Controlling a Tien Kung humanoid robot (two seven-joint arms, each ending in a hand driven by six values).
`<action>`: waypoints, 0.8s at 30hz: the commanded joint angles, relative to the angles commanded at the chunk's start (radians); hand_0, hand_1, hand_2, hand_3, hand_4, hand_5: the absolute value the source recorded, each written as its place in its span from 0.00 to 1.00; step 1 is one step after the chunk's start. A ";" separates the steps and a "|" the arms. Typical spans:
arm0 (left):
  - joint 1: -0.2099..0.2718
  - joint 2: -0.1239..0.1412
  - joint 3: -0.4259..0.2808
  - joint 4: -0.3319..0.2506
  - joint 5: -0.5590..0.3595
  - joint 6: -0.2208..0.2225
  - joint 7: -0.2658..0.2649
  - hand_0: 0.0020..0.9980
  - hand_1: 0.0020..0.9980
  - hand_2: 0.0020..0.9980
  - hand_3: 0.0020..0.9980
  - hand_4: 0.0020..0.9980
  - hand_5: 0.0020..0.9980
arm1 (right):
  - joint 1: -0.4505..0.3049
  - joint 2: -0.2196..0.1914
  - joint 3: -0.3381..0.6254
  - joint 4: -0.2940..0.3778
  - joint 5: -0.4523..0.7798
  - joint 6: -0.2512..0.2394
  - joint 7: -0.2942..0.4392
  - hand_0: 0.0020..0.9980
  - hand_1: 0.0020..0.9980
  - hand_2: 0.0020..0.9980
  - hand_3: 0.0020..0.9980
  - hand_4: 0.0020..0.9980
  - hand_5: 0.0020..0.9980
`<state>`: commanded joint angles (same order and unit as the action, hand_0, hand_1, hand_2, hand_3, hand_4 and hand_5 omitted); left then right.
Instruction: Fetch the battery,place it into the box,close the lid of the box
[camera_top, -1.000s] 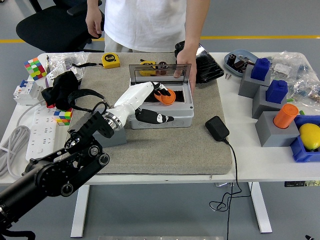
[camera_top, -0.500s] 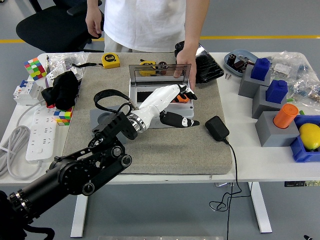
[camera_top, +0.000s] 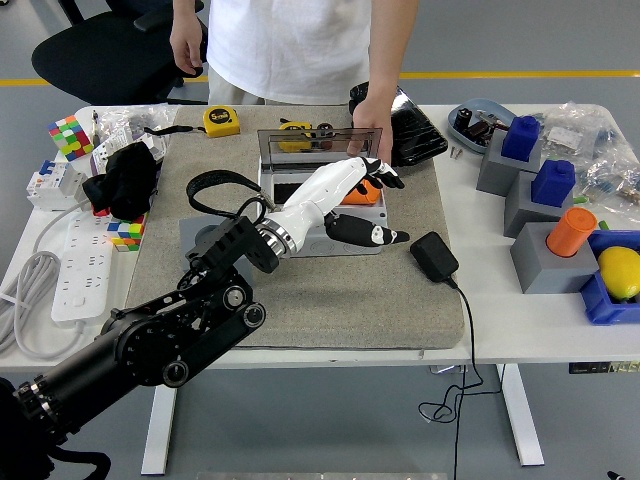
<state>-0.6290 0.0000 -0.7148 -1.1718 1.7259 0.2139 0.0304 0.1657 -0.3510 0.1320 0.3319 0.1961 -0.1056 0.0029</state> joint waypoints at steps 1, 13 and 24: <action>0.000 0.000 0.003 -0.002 -0.006 0.000 -0.002 0.50 0.64 0.66 0.63 1.00 0.31 | 0.000 0.000 0.000 0.000 0.000 0.000 0.000 0.57 0.63 0.65 0.55 0.95 0.49; -0.007 0.000 0.024 0.020 -0.004 -0.004 0.003 0.58 0.69 0.69 0.65 1.00 0.32 | -0.001 0.000 -0.001 0.000 0.002 -0.001 -0.001 0.57 0.63 0.65 0.55 0.95 0.49; -0.008 0.000 0.027 0.071 -0.046 0.007 -0.034 0.68 0.76 0.76 0.76 1.00 0.33 | 0.000 0.002 -0.001 0.001 0.001 -0.001 0.000 0.57 0.63 0.65 0.55 0.95 0.49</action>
<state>-0.6372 0.0000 -0.6879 -1.1013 1.6797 0.2210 -0.0035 0.1661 -0.3493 0.1307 0.3328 0.1968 -0.1065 0.0030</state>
